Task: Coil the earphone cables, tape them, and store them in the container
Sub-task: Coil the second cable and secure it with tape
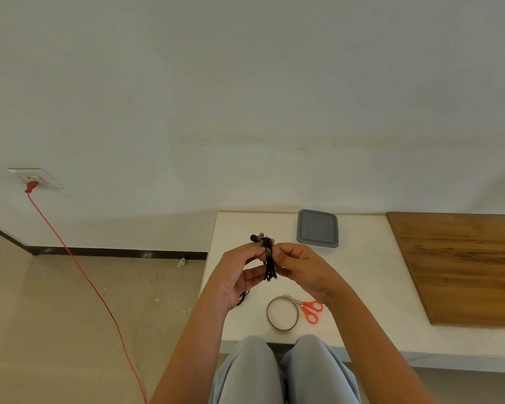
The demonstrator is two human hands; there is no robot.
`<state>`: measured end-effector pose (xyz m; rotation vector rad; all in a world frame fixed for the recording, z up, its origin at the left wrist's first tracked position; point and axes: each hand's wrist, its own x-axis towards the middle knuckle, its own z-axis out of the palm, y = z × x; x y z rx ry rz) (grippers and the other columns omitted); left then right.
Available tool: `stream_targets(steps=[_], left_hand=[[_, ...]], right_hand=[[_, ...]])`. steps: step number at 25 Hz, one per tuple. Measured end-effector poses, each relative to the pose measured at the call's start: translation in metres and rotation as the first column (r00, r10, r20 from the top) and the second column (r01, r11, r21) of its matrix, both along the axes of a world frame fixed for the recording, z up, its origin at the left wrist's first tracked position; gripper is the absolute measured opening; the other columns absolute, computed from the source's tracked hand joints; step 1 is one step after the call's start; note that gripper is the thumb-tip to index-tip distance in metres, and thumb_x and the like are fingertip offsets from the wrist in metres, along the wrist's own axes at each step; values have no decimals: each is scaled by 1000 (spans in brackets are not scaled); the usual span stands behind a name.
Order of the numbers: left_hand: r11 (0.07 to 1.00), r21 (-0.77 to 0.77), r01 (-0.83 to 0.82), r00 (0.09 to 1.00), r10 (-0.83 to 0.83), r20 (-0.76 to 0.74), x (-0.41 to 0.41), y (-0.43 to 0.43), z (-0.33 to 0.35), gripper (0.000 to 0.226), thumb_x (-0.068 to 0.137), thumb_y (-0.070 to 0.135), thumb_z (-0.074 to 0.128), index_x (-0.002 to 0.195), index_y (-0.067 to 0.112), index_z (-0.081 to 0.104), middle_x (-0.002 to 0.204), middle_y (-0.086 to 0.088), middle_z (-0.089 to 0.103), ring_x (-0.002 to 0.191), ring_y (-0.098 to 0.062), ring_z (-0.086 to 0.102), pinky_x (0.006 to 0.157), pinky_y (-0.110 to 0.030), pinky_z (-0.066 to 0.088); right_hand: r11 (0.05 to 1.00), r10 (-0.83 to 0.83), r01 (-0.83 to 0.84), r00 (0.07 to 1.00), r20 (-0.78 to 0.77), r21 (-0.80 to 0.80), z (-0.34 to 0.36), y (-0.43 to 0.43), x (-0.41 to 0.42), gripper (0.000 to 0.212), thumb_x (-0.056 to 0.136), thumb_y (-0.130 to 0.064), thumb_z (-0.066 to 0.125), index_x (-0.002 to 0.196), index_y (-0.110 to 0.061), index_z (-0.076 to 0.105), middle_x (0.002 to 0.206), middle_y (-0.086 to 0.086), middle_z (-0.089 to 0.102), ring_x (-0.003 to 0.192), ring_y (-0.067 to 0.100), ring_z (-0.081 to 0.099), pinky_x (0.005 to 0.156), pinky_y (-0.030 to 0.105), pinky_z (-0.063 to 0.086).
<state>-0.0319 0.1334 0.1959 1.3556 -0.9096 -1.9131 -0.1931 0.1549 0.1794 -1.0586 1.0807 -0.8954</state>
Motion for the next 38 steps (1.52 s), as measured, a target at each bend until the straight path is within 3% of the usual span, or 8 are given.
stream_targets(steps=[6, 10, 13, 17, 24, 30, 35, 38], left_hand=[[991, -125, 41, 999, -44, -20, 1, 1, 0, 17, 90, 13, 62, 86, 18, 78, 77, 4, 74, 69, -17, 73, 62, -22, 56], [977, -207, 45, 999, -40, 28, -3, 3, 0, 19, 94, 13, 59, 101, 18, 75, 79, 0, 74, 71, -19, 74, 62, -22, 56], [974, -223, 37, 999, -28, 42, -6, 3, 0, 20, 94, 14, 58, 103, 20, 75, 87, -6, 76, 75, -22, 74, 63, -23, 57], [974, -225, 34, 999, -24, 44, -7, 4, 0, 18, 94, 15, 59, 101, 19, 75, 89, -9, 77, 79, -24, 75, 64, -25, 58], [976, -219, 18, 998, -6, 56, -9, 6, -4, 14, 93, 20, 62, 95, 19, 76, 88, -6, 77, 80, -20, 74, 65, -23, 57], [960, -275, -59, 987, 97, 125, -10, 8, -13, 16, 93, 20, 61, 104, 12, 71, 102, -11, 73, 86, -25, 73, 78, -36, 60], [940, -338, -50, 974, 121, 192, -10, 10, -19, 19, 97, 20, 54, 106, 10, 67, 104, -17, 70, 86, -30, 71, 82, -42, 59], [941, -334, -50, 978, 114, 174, -11, 11, -19, 16, 98, 19, 54, 104, 12, 66, 100, -17, 71, 82, -27, 70, 75, -36, 60]], right_hand=[[991, 100, -111, 985, -141, -72, 11, -6, -13, 23, 99, -10, 47, 94, -16, 69, 84, -15, 72, 81, -1, 64, 80, 15, 51], [991, 77, -98, 974, -213, -89, 10, -7, -18, 20, 97, -12, 52, 90, -9, 70, 81, 1, 66, 79, 13, 59, 79, 21, 51], [995, 54, -70, 975, -216, -68, 10, -7, -16, 21, 96, -15, 54, 86, -17, 73, 78, 0, 68, 74, 9, 60, 75, 18, 53], [1000, 3, -5, 992, -129, -16, 6, -9, -13, 15, 92, -15, 59, 89, -11, 74, 81, 5, 72, 78, 14, 66, 78, 22, 56], [995, -76, 82, 993, -95, 58, -3, -9, -9, 23, 81, -30, 69, 88, -9, 74, 79, 9, 70, 71, 15, 61, 76, 26, 54], [961, -271, 275, 932, -240, -17, -5, -4, 2, 47, 56, -58, 71, 80, -17, 69, 74, -4, 70, 69, 10, 62, 65, 22, 52], [929, -366, 327, 881, -300, -174, -12, 2, 10, 17, 78, -39, 74, 75, -23, 74, 72, -1, 73, 77, 24, 67, 73, 34, 56], [947, -317, 286, 908, -272, -149, -11, 2, 10, 13, 84, -31, 69, 79, -22, 75, 74, -2, 74, 75, 14, 68, 70, 24, 54]])
